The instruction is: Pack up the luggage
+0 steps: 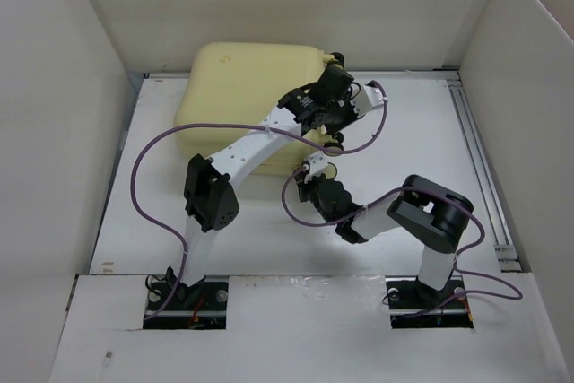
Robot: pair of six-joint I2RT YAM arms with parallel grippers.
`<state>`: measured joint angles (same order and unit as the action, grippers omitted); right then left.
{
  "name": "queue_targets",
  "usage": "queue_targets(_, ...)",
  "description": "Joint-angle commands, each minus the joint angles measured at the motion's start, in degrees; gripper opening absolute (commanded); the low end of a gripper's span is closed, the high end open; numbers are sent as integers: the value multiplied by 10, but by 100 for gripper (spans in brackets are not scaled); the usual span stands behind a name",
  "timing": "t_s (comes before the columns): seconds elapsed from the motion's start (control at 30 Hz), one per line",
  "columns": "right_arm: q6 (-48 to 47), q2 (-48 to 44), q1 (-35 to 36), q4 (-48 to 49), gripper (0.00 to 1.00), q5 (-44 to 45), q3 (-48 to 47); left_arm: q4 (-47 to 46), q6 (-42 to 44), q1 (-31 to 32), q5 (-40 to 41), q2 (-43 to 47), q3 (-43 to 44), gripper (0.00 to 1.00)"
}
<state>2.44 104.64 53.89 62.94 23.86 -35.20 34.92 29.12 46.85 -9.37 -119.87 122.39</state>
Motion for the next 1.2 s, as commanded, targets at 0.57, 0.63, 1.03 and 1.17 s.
queue_targets(0.57, 100, -110, -89, -19, 0, 18, 80, 16, 15, -24, -1, 33, 6, 0)
queue_targets(0.63, 107, -110, -105, 11, 0, -10, 88, 23, 15, -24, -1, 33, 11, 0)
queue_targets(1.03, 100, -33, -145, 282, 0, -203, 140, 104, 105, -24, -136, 28, 44, 69)
queue_targets(1.17, 100, -1, -123, 352, 0, -186, 148, 129, 113, -24, -181, -2, 83, 82)
